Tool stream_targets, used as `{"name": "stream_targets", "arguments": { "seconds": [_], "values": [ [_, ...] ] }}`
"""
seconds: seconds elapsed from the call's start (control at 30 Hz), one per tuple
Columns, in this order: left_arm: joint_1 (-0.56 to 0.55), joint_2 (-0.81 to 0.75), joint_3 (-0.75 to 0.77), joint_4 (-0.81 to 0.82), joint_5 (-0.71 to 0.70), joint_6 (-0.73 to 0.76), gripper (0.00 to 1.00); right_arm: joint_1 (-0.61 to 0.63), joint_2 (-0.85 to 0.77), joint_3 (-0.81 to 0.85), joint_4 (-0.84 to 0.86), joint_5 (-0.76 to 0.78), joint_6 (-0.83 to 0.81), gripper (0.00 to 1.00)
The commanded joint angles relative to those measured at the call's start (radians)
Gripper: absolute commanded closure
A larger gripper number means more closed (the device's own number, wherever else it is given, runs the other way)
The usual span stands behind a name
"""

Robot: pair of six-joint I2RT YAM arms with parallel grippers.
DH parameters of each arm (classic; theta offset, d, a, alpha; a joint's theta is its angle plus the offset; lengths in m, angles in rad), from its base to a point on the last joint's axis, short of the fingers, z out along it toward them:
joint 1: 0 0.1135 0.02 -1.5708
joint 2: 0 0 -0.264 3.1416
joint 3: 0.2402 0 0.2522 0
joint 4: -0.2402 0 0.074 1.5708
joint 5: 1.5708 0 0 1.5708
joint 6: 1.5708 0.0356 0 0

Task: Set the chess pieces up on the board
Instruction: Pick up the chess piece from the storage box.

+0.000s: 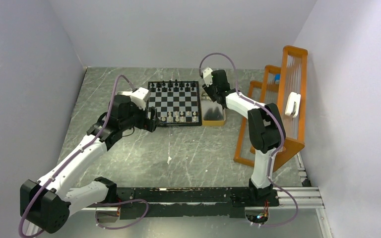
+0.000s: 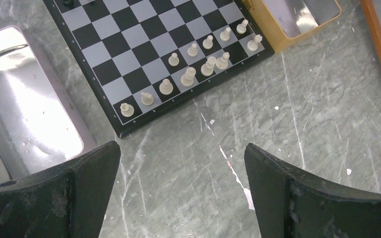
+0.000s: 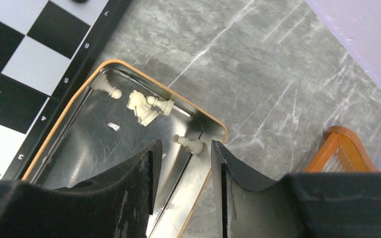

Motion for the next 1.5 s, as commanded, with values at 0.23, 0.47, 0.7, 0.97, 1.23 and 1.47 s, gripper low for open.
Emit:
{"name": "stream_targets", "arguments": {
  "seconds": [0.23,0.47,0.7,0.97,1.23,1.47],
  "values": [
    [0.006,-0.038,0.004,0.005,0.0,0.032,0.0,-0.006,0.078,0.018,0.045,-0.135,-0.03,0.56],
    [0.005,-0.048,0.011,-0.003,0.007,0.03,0.0,-0.007,0.143,0.08,-0.001,-0.123,-0.032,0.56],
    [0.005,-0.038,0.014,0.002,0.03,0.027,0.0,-0.01,0.154,0.066,0.009,-0.152,-0.042,0.56],
    [0.005,-0.06,0.008,-0.001,0.009,0.031,0.0,-0.015,0.183,0.085,-0.015,-0.161,-0.062,0.57],
    [0.005,-0.061,0.007,0.002,0.014,0.029,0.0,-0.019,0.189,0.095,-0.06,-0.234,-0.071,0.6],
    [0.005,-0.058,0.004,0.005,0.032,0.024,0.0,-0.019,0.129,0.098,-0.098,-0.338,-0.009,0.65]
  ]
}}
